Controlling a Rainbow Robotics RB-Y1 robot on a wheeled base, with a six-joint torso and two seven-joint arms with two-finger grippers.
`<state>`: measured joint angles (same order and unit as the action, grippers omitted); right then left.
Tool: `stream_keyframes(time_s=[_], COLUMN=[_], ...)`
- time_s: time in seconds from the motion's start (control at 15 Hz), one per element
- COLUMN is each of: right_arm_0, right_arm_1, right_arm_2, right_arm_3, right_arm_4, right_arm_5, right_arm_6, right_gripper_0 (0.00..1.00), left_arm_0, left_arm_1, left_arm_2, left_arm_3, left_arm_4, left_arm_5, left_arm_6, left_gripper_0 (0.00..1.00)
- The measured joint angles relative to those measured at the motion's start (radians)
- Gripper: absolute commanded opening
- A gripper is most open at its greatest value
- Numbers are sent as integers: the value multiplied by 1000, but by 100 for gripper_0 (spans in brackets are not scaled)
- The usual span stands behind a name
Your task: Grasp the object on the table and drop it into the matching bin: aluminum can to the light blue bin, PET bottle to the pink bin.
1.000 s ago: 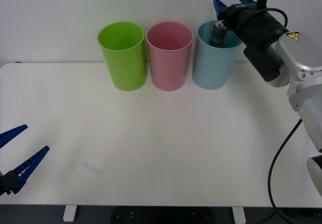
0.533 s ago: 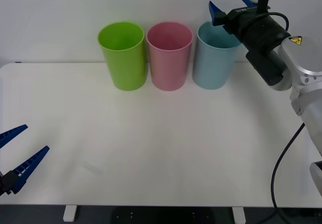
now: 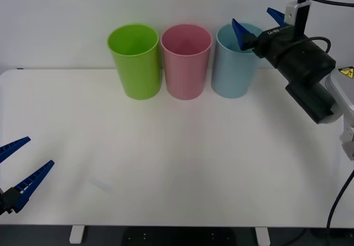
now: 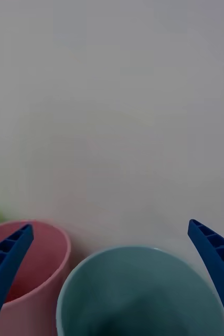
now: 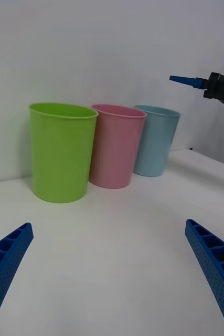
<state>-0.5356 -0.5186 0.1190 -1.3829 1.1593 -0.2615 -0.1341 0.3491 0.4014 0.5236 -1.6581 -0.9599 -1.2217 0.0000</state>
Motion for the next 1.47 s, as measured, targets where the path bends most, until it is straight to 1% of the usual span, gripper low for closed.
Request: stream_keyframes(time_s=[0.2, 0.53, 0.73, 0.93, 1.07, 1.27, 1.47], right_arm_0=[109, 304, 393, 467, 518, 600, 667], right_arm_1=[-37, -68, -74, -76, -77, -78, -77], right_arm_2=[-32, -126, -188, -234, -266, -314, -344], right_arm_3=[-99, -241, -279, -288, -303, -337, -362], right_arm_4=[-16, -18, -21, -41, -49, -52, -53], right_arm_5=[-86, -264, -383, -504, -578, -677, -742], right_arm_6=[13, 56, 108, 231, 278, 289, 285], right_gripper_0=[100, 100, 100, 100, 100, 100, 100], left_arm_0=[0, 0, 0, 0, 0, 0, 0], left_arm_1=[0, 0, 0, 0, 0, 0, 0], left_arm_2=[0, 0, 0, 0, 0, 0, 0], left_arm_3=[0, 0, 0, 0, 0, 0, 0], left_arm_4=[0, 0, 0, 0, 0, 0, 0], left_arm_5=[0, 0, 0, 0, 0, 0, 0], left_arm_6=[0, 0, 0, 0, 0, 0, 0], left_gripper_0=[100, 100, 100, 100, 100, 100, 100])
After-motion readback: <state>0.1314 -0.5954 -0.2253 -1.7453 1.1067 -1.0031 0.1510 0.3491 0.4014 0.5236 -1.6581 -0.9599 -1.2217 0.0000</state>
